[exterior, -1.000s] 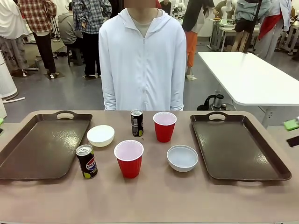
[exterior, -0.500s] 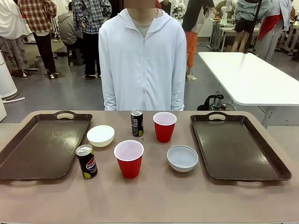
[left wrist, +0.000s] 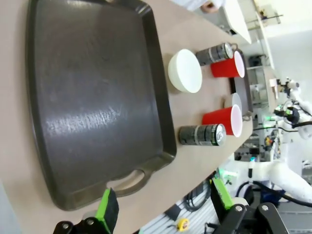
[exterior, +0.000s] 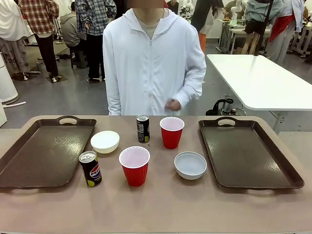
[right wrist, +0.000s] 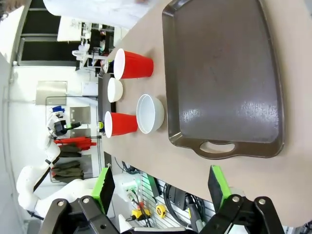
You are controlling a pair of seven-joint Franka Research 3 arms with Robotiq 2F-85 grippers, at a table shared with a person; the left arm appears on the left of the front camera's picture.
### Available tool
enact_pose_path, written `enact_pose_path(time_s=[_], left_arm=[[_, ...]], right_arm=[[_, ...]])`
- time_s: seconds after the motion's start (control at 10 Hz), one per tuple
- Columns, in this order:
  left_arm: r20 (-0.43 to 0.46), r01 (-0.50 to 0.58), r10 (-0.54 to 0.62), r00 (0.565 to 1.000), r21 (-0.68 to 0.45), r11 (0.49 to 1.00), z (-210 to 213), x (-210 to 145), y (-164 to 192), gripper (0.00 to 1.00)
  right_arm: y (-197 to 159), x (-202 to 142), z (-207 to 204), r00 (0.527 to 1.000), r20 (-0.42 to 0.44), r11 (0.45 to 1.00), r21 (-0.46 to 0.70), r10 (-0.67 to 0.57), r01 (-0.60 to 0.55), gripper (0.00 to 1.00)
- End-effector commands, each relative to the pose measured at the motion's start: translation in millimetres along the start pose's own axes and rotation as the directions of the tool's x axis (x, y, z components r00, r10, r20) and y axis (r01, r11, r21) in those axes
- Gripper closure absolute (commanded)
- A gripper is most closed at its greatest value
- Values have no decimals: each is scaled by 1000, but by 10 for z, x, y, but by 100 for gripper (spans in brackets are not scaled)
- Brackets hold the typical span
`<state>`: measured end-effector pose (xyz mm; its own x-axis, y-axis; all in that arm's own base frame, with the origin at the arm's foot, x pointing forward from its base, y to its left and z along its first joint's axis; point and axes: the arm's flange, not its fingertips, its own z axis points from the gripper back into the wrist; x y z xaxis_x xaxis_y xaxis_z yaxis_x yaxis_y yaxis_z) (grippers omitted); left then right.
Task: Prepare tableware on both trays.
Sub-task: Pick up a Picnic Bowl from the table and place it on a Handle tray.
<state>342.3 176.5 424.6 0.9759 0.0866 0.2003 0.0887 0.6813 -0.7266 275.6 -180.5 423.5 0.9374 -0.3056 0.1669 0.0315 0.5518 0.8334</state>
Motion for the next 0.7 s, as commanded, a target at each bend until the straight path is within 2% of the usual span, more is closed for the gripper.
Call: enact_pose_path(time_s=[0.0, 0.6], left_arm=[[6, 3, -3, 1000, -5, 1000, 9, 1, -2, 0], [6, 3, -3, 1000, -5, 1000, 9, 1, -2, 0]], right_arm=[[-18, -9, 43, 1000, 16, 1000, 8, -3, 3, 0], [-18, -9, 43, 1000, 16, 1000, 8, -3, 3, 0]])
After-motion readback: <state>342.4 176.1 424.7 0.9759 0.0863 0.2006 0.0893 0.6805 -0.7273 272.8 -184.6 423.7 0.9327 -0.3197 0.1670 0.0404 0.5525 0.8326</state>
